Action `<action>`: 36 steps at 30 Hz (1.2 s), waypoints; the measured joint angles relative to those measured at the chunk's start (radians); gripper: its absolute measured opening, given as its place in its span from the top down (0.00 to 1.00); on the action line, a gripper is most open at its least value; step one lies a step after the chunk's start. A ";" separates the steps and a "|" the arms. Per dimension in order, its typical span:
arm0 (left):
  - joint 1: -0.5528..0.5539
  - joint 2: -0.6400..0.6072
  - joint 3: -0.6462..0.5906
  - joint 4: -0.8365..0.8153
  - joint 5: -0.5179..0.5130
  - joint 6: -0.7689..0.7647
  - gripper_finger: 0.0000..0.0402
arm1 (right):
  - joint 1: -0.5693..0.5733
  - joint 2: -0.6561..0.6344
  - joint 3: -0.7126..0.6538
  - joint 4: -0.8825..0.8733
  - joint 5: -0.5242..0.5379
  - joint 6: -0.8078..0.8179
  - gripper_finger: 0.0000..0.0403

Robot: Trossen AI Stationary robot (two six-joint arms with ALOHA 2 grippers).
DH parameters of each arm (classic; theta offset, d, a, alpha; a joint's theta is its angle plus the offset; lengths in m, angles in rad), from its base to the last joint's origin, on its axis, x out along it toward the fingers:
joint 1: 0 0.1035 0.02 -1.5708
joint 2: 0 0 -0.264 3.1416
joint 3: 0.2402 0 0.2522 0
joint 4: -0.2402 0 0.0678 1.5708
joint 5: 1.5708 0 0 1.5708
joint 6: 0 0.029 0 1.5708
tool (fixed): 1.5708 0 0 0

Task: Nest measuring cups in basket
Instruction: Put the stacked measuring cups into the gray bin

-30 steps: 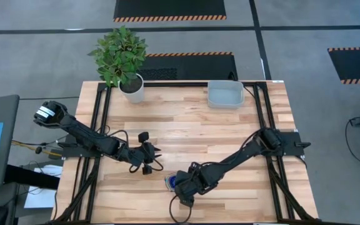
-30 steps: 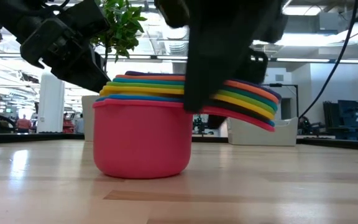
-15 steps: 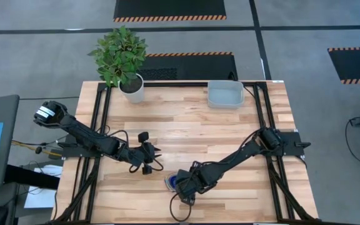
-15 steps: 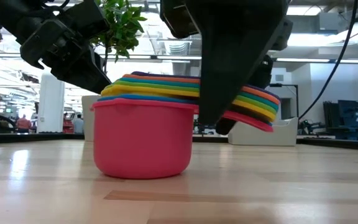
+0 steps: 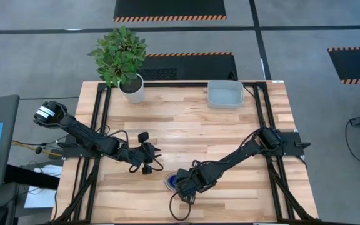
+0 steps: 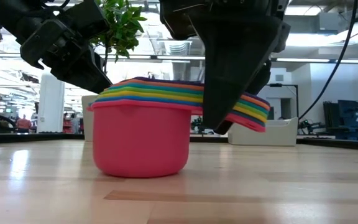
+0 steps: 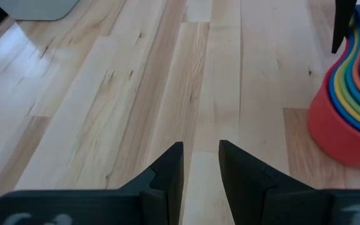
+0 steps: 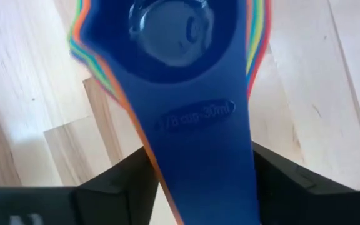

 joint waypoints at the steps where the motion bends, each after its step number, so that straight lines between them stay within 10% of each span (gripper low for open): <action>1: 0.000 0.000 0.000 0.000 0.000 0.000 0.77 | 0.000 0.000 0.000 0.000 0.000 0.000 0.44; 12: 0.000 0.000 0.000 0.000 0.000 0.000 0.77 | 0.000 0.000 0.000 0.000 0.000 0.000 0.62; 36: 0.000 0.000 0.000 -0.027 0.001 -0.009 0.77 | -0.018 -0.090 -0.001 -0.197 0.125 0.002 0.57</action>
